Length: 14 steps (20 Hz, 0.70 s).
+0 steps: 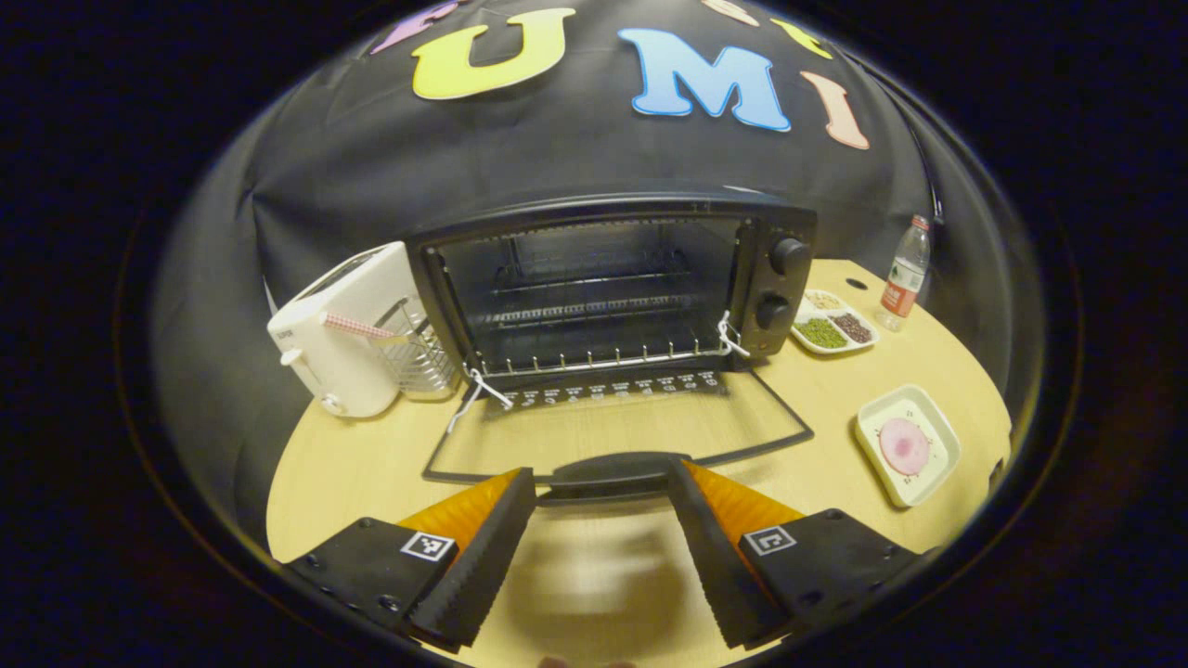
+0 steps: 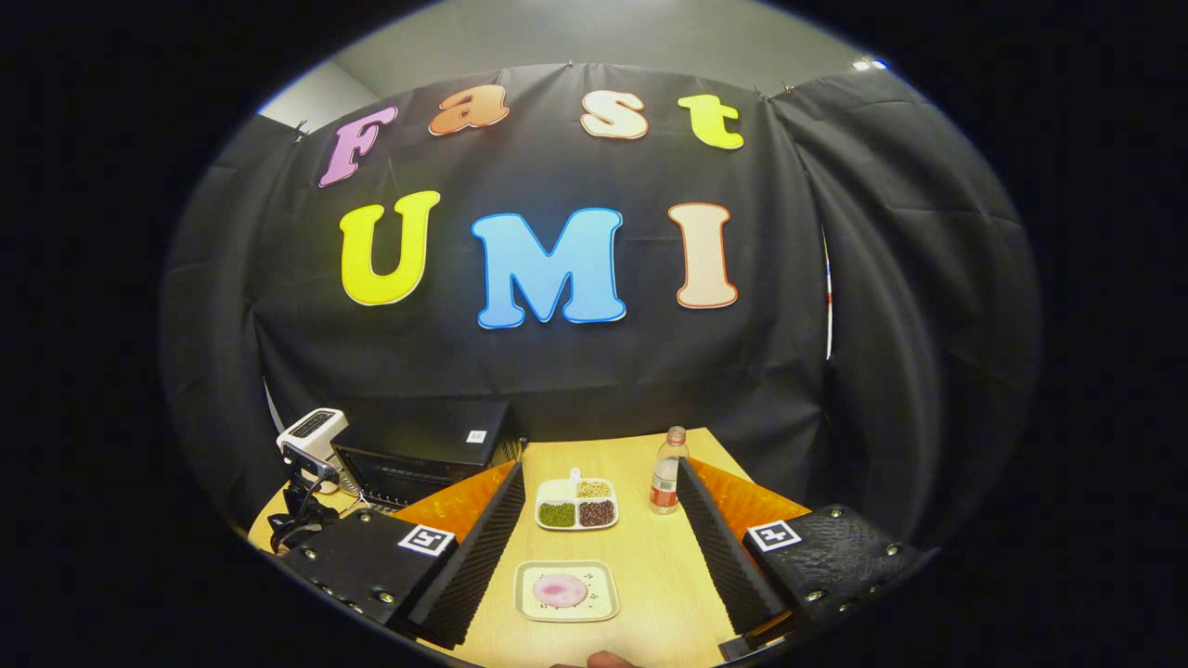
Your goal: Open the electric oven with the left hand, put the food in, and close the electric oven.
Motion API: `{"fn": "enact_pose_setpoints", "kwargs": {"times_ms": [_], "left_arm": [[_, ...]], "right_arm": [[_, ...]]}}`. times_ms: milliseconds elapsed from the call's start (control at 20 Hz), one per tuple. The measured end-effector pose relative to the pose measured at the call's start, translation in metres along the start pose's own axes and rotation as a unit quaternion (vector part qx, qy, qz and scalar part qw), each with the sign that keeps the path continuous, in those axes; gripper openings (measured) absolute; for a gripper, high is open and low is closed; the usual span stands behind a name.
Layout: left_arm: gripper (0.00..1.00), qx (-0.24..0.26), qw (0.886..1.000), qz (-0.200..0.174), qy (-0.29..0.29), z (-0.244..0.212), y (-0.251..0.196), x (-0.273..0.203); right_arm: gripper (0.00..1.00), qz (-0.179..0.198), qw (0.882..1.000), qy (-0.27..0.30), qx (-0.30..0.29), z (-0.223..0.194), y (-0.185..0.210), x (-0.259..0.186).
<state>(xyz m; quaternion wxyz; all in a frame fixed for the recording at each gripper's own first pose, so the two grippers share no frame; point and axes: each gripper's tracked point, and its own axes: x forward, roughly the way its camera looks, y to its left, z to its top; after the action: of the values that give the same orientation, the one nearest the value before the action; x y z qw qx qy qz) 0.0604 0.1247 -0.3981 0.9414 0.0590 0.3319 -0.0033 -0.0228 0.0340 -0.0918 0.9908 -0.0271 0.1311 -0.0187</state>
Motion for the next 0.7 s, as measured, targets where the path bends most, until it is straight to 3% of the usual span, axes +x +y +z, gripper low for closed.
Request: {"fn": "enact_pose_setpoints", "kwargs": {"times_ms": [150, 200, 300, 400, 450, 700], "left_arm": [[0.97, -0.024, 0.997, 0.000, -0.072, 0.060, 0.004, -0.033], [0.97, -0.031, 0.994, -0.001, -0.104, 0.085, 0.006, -0.049], [0.97, -0.043, 0.985, -0.008, -0.167, 0.142, 0.003, -0.087], [1.00, -0.044, 0.973, -0.012, -0.225, 0.189, -0.001, -0.123], [0.97, -0.048, 0.969, -0.015, -0.243, 0.206, -0.004, -0.140], [1.00, -0.071, 0.952, -0.034, -0.296, 0.241, -0.017, -0.218]], "right_arm": [[0.99, 0.013, 0.999, 0.043, 0.008, -0.026, 0.006, 0.010], [0.94, 0.026, 0.997, 0.068, 0.015, -0.040, 0.009, 0.016], [0.99, 0.045, 0.990, 0.129, 0.032, -0.072, 0.008, 0.030], [0.99, 0.063, 0.978, 0.194, 0.049, -0.102, 0.004, 0.046], [0.99, 0.069, 0.970, 0.225, 0.059, -0.114, 0.001, 0.051], [1.00, 0.075, 0.931, 0.342, 0.101, -0.177, -0.013, 0.082]]}}
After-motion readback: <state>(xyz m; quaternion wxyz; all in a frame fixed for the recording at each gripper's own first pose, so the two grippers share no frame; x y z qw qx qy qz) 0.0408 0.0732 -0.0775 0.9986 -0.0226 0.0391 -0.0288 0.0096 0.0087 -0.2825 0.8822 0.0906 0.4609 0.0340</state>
